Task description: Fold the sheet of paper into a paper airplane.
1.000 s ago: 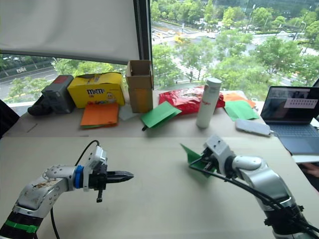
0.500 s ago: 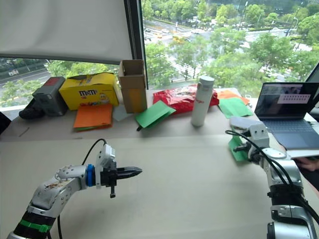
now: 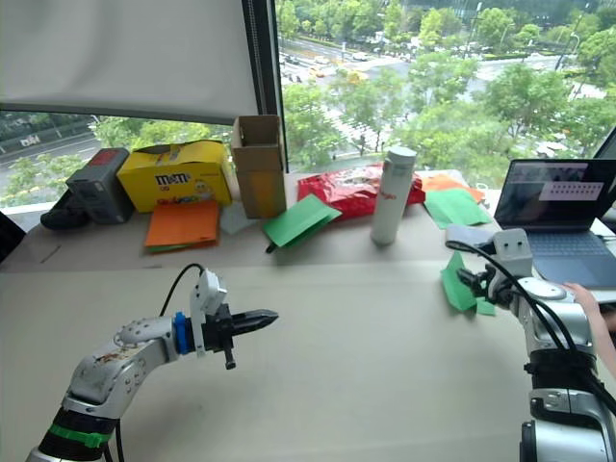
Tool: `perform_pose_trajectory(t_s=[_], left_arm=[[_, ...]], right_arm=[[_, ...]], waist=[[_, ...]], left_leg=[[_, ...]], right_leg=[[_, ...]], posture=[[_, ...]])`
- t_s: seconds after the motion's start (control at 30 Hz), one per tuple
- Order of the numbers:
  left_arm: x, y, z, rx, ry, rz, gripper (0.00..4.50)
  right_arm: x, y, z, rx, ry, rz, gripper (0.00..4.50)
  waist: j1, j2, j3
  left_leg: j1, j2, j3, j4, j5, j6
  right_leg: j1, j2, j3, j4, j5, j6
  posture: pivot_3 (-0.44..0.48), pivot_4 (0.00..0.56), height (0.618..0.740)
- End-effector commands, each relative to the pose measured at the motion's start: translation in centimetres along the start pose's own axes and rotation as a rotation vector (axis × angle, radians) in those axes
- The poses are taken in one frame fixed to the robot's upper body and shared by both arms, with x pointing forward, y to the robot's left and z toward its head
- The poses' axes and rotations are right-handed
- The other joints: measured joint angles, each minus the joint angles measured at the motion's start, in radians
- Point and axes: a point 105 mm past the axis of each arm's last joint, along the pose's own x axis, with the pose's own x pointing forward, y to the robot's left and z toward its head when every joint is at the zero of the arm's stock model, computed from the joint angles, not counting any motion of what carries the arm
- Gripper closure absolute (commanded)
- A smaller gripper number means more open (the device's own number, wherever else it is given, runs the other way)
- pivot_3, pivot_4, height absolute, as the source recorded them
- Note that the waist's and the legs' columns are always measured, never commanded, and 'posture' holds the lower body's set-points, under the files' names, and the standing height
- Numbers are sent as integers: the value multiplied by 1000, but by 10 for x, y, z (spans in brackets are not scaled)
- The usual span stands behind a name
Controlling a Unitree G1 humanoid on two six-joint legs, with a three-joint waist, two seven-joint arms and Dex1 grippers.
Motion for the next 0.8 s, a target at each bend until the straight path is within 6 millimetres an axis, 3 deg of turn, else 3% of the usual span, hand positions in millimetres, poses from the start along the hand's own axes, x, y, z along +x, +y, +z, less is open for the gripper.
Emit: perform_pose_trajectory(t_s=[0.03,0.13,0.23,0.33,0.5,0.7,0.8], left_arm=[[-1,4,2,43,4,35,4500],[1,7,2,98,-13,74,4500],[-1,9,0,101,-9,90,4500],[-6,14,-4,103,-2,124,4500],[-18,17,-14,112,-3,191,4500],[-35,11,-37,91,11,264,4500],[-40,14,-43,68,7,301,4500]], right_arm=[[-22,40,52,-71,-219,187,44],[-39,94,50,-145,-302,409,44],[-62,144,24,-203,-322,620,44],[-78,171,-3,-176,-313,729,44],[-94,194,-50,-153,-238,812,44],[-98,206,-77,-144,-212,827,44],[-94,206,-80,-136,-224,803,44]], waist=[[-2,0,0],[1,0,0],[7,0,0],[17,0,0],[21,0,0],[17,0,0],[18,0,0]], left_leg=[[0,1,0,0,0,0],[1,2,-2,0,0,0],[1,1,-2,0,0,0],[0,0,-1,0,-4,6],[0,-1,-1,3,-6,10],[0,0,-2,3,-6,10],[1,0,-2,3,-6,10]], right_leg=[[0,1,0,0,0,0],[1,2,-1,0,0,0],[1,2,-2,0,0,0],[1,-1,-1,0,0,0],[2,-2,0,-1,1,1],[2,-1,0,0,1,1],[2,-1,0,0,1,1]], posture=[[0,150,739],[0,150,739],[0,150,739],[0,150,739],[0,150,739],[0,150,739],[0,150,739]])
